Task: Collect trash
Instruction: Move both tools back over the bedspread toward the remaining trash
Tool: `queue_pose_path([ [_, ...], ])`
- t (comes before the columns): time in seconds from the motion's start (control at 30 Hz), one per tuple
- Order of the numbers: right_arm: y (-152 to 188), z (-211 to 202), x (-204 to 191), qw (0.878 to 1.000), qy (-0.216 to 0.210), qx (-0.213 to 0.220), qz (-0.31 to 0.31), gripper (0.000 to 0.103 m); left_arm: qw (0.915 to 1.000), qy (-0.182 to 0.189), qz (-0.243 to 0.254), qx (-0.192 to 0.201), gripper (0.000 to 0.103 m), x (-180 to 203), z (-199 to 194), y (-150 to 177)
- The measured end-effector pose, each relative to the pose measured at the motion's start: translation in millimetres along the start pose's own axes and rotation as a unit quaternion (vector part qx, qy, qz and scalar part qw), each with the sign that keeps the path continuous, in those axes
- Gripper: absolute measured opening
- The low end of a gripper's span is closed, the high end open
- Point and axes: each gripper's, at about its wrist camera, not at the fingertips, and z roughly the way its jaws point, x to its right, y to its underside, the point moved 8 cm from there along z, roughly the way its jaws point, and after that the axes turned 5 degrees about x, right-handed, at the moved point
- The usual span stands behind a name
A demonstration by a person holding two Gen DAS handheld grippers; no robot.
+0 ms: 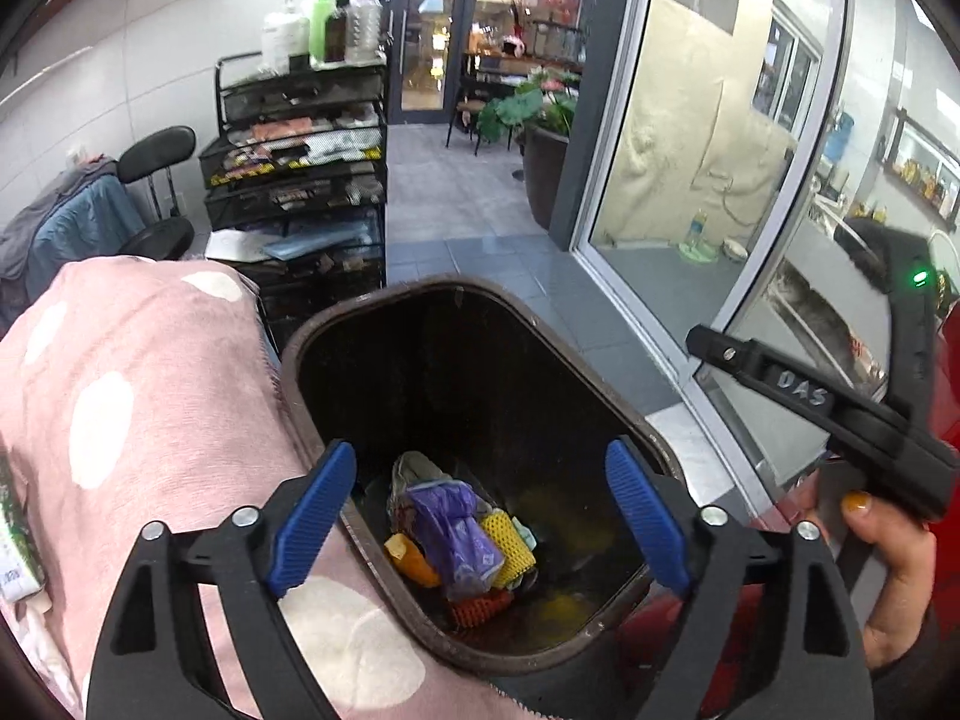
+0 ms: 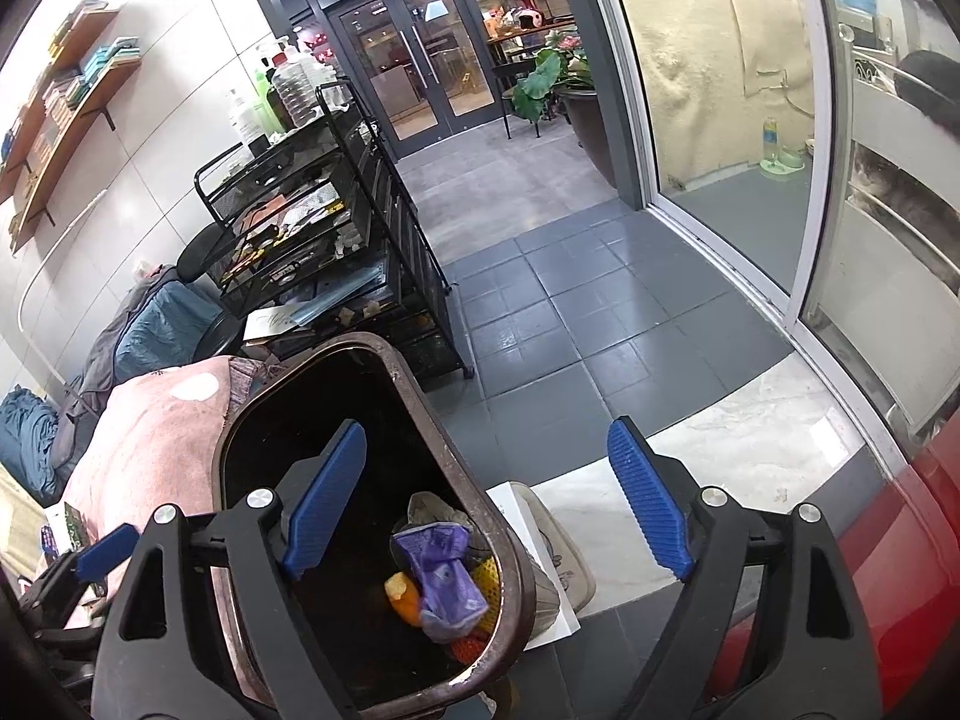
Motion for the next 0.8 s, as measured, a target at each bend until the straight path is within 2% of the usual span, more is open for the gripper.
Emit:
queue_pose_path([
  [0.2,3,-2,-13,1.0,-0.015,0.0,-0.01,0.083,0.9991,-0.003,-0.014,0.039,0.093,-9,-34,-3],
  [0.47,12,-6,-43,0.999,-0.044,-0.008,-0.031,0.083,0.9964,-0.018,-0.032,0.076,0.095,-29,-73,-1],
  [0.8,28,-18,-107,0.992,-0.101,-0.019,-0.076,0.083,0.99,-0.08,-0.052,0.104,0.096,-74,-113,15],
])
